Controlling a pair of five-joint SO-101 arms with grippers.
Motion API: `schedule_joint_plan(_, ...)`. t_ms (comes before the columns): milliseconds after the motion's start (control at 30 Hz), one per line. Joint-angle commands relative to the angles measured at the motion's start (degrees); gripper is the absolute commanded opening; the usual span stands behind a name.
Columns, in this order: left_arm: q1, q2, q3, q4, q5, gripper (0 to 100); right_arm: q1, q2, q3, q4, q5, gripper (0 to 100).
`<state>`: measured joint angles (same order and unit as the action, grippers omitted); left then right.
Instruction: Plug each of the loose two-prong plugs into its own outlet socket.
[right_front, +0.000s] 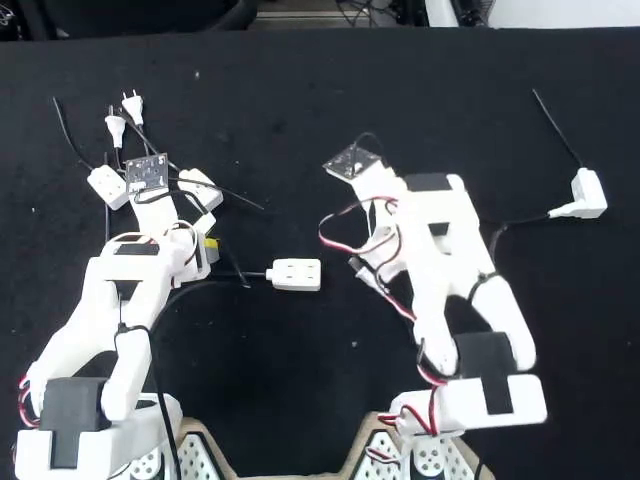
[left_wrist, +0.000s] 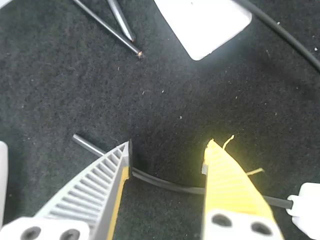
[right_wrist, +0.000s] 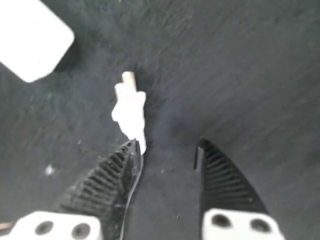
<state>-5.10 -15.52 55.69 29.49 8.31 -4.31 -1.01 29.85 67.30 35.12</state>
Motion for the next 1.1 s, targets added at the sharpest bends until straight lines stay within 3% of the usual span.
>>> schedule_joint_plan(0, -0.5, -0.7, -0.5, -0.4, 0.6, 24, -0.4, -4.4, 4.2, -5.3, 0.2, 17.3)
schedule_joint_plan(200, -0.4, -0.7, -0.5, -0.4, 0.6, 24, -4.3, -8.6, 10.1, -7.8, 0.2, 17.3)
schedule_joint_plan(633, -0.5, -0.6, -0.5, -0.4, 0.6, 24, -4.2, -9.5, 21.4, -25.4, 0.5, 17.2)
schedule_joint_plan(700, -0.5, -0.6, -0.5, -0.4, 0.6, 24, -4.2, -9.5, 22.0, -26.4, 0.5, 12.9)
schedule_joint_plan(767, -0.6, -0.6, -0.5, -0.4, 0.6, 24, -4.0, -9.5, 21.8, -26.3, 0.3, 1.8)
schedule_joint_plan(1067, -0.6, -0.7, -0.4, -0.4, 0.6, 24, -4.4, -16.9, 21.6, -19.2, 0.2, 1.0)
